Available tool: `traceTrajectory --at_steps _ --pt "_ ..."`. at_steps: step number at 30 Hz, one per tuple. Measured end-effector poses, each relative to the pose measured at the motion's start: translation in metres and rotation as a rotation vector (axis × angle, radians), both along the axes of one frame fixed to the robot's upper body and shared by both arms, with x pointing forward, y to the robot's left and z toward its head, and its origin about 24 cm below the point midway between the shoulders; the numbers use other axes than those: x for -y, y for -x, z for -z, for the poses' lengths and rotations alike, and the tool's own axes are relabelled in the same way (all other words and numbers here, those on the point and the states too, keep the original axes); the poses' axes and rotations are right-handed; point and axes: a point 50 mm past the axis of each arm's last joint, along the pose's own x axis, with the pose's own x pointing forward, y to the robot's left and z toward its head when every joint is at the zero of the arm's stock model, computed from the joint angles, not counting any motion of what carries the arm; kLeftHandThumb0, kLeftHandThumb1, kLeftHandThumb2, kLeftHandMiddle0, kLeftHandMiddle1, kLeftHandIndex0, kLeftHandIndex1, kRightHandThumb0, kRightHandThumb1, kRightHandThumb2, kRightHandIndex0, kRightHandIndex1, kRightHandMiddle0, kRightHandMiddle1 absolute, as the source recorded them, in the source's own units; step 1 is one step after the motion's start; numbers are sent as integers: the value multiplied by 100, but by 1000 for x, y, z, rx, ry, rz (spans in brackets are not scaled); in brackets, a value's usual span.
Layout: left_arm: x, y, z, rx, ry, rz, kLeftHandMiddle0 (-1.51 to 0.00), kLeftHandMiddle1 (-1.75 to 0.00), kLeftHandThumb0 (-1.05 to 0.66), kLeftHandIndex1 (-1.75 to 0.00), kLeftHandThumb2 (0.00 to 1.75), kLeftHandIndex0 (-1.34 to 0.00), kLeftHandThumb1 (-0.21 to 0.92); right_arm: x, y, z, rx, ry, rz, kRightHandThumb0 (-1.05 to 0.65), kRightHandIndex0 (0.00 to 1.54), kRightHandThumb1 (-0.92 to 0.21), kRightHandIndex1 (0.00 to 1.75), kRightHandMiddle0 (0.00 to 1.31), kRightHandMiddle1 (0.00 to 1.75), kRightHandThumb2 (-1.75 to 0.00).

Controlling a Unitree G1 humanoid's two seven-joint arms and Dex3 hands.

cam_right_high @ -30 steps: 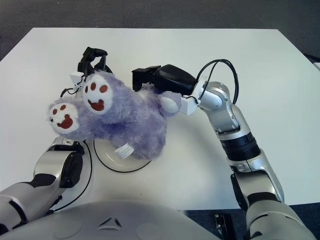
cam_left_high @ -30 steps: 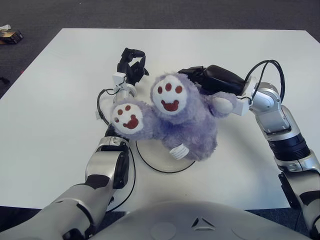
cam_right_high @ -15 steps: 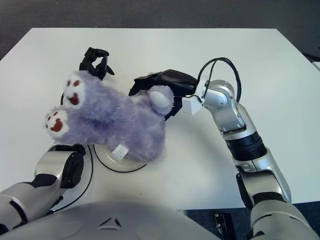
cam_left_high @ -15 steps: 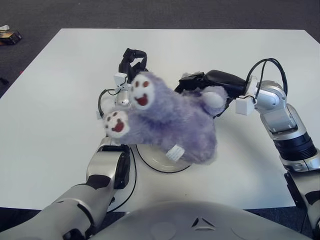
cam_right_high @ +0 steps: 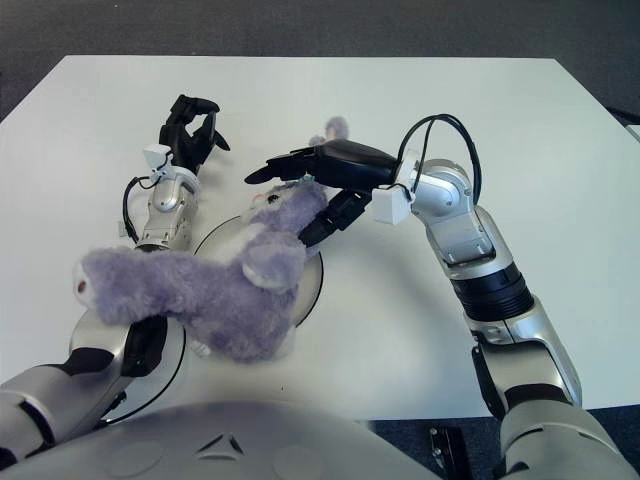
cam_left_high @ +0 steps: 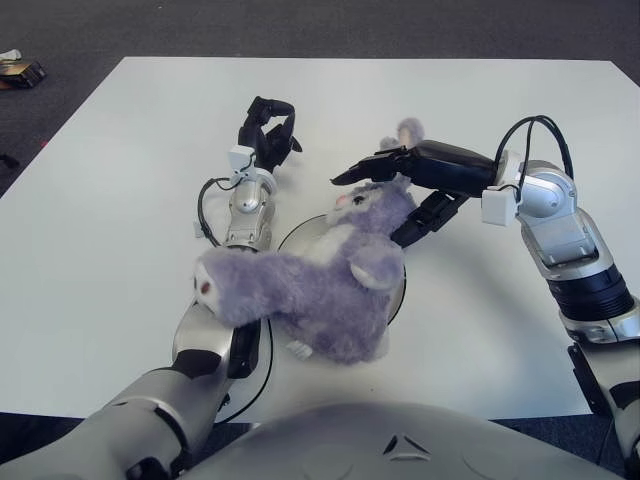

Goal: Put the doll into the plate.

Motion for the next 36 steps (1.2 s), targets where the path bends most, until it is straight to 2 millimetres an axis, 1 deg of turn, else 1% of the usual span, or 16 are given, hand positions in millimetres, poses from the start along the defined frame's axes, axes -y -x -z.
traceTrajectory --at_steps 14,36 --pt "1 0 0 1 -14 5 -84 -175 -36 -151 30 -44 92 0 1 -2 25 -7 0 8 27 -92 0 31 1 -33" --pt "1 3 1 1 -14 3 -84 -175 -36 -151 30 -44 92 2 2 -4 86 -8 14 9 26 -91 0 31 0 -40"
